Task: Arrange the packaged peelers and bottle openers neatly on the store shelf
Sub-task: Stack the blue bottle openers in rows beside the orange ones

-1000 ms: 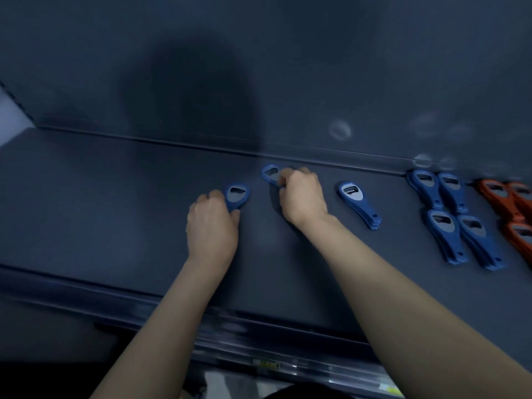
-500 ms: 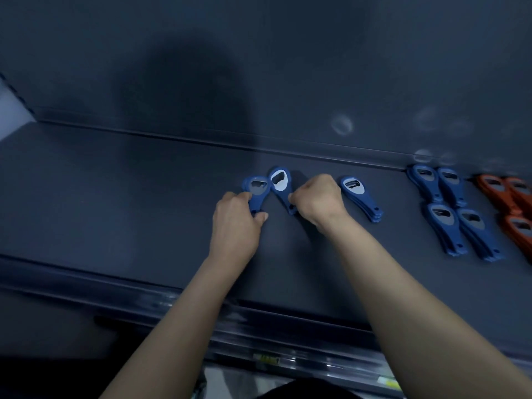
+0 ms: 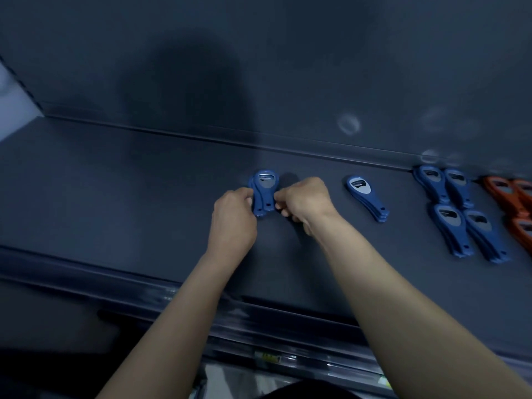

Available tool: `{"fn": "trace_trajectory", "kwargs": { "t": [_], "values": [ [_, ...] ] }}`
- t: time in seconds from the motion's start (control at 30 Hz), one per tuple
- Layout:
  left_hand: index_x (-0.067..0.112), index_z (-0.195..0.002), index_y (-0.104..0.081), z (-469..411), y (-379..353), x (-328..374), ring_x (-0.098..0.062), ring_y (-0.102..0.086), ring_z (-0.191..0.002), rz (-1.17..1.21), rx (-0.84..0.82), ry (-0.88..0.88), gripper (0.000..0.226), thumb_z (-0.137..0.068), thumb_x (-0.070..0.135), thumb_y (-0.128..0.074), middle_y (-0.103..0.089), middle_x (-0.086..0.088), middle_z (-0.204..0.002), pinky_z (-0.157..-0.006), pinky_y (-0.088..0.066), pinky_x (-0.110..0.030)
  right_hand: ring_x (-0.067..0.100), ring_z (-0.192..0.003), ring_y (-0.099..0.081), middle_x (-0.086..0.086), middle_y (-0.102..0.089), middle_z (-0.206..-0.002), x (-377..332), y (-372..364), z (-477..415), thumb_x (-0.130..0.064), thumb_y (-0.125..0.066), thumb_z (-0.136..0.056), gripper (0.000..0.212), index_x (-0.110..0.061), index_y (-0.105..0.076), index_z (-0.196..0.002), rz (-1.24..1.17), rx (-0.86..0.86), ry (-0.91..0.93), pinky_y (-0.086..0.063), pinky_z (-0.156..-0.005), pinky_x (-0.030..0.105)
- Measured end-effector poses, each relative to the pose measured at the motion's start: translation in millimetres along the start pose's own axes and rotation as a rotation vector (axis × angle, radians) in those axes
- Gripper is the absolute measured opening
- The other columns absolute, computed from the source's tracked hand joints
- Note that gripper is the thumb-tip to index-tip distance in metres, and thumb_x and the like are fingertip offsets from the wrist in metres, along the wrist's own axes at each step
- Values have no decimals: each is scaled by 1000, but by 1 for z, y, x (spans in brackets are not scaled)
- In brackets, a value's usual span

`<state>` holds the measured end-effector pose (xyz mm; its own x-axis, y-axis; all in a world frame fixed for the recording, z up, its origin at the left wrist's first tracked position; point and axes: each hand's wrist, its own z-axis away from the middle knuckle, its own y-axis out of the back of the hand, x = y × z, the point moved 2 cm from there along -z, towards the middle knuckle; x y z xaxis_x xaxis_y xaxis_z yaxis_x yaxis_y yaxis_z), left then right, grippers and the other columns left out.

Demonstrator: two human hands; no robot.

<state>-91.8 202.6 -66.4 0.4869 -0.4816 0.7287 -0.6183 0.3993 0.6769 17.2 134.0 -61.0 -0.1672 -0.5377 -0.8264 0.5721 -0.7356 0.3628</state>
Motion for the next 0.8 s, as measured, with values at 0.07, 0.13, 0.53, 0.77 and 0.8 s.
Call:
{"fn": "trace_trajectory", "kwargs": {
  "t": [0.07, 0.13, 0.53, 0.77, 0.8],
  "values": [
    [1, -95, -63, -3, -2, 0, -30, -57, -86, -15, 4, 4, 22, -95, 13, -45, -62, -16, -93, -76, -46, -40, 14, -42, -46, 10, -60, -63, 1, 1, -3, -2, -57, -84, 13, -4, -65, -74, -17, -28, 2, -33, -36, 18],
    [3, -92, -61, -6, -5, 3, -30, -57, -86, -41, 5, 11, 24, -92, 26, -53, -61, -15, -93, -74, -43, -35, 15, -48, -52, 10, -61, -66, 1, 4, -6, 1, -53, -86, 17, -5, -63, -72, -95, -19, 32, -42, -41, 19],
    [4, -94, -58, 6, -8, 14, -26, -50, -89, -294, 59, -11, 19, -87, 21, -61, -55, -13, -97, -68, -30, -27, 19, -89, -61, 9, -68, -103, -1, 3, -30, -1, -51, -85, 23, -14, -68, -95, 40, 35, 291, -52, -92, 34],
    [5, -104, -59, 17, -3, 9, -28, -52, -96, -348, 85, 30, 17, -90, 13, -56, -55, -12, -103, -71, -34, -30, 17, -109, -58, 8, -64, -118, -11, -6, -33, 6, -43, -90, 34, -6, -65, -112, 212, -94, 400, -44, -98, 23],
    [5, -103, -60, 16, -1, 7, -29, -53, -95, -347, 102, 40, 15, -89, 9, -54, -55, -12, -101, -70, -33, -30, 15, -104, -58, 8, -64, -115, -10, -7, -34, 7, -43, -89, 35, -6, -66, -111, 213, -101, 400, -45, -94, 21]
  ]
}}
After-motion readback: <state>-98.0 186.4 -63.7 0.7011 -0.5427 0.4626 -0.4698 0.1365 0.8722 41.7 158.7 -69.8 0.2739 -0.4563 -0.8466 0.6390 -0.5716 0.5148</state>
